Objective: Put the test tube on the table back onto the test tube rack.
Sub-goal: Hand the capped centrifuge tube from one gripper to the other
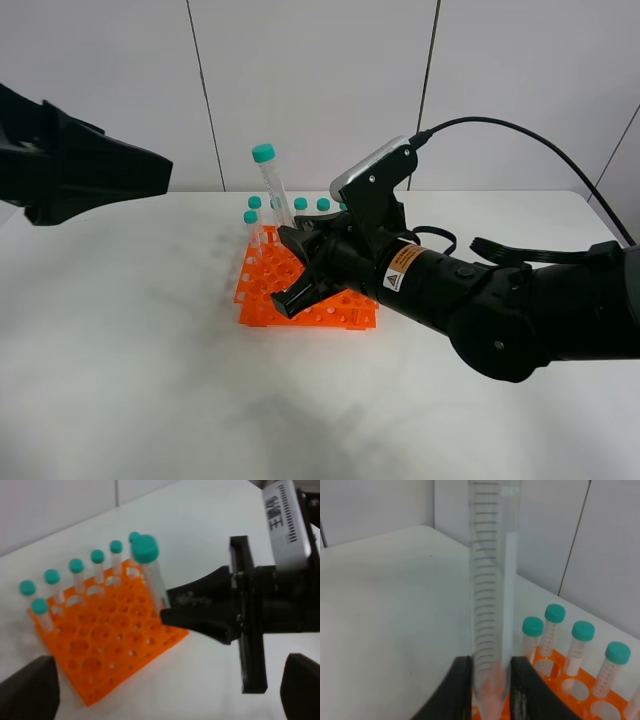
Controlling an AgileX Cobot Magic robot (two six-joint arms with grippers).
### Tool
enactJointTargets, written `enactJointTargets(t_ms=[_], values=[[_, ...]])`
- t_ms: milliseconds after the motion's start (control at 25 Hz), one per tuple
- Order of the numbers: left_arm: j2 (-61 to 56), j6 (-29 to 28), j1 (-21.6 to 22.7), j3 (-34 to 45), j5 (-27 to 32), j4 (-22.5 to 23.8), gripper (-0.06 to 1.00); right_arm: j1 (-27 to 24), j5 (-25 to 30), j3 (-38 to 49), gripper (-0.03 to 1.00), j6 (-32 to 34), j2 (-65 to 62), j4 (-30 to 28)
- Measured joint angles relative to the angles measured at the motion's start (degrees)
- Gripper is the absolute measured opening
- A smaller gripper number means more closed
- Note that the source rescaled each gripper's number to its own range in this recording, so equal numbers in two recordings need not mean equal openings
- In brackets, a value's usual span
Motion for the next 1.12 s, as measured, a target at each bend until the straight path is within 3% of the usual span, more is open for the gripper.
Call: enactJointTargets(t_ms=[360,880,1120], values=[[8.32,3.25,0.0,-2.49,-6.44,-3.83,1.0,0.0,0.0,0.0,0.0,0.0,0.0,0.0],[18.15,3.61,0.0,-2.49,-12.35,-4.28,1.0,0.0,0.0,0.0,0.0,0.0,0.0,0.0],[20.41,7.12,0.0,-3.68,-13.27,-9.39,1.0,0.0,0.07,0.0,0.0,0.0,0.0,-0.14]])
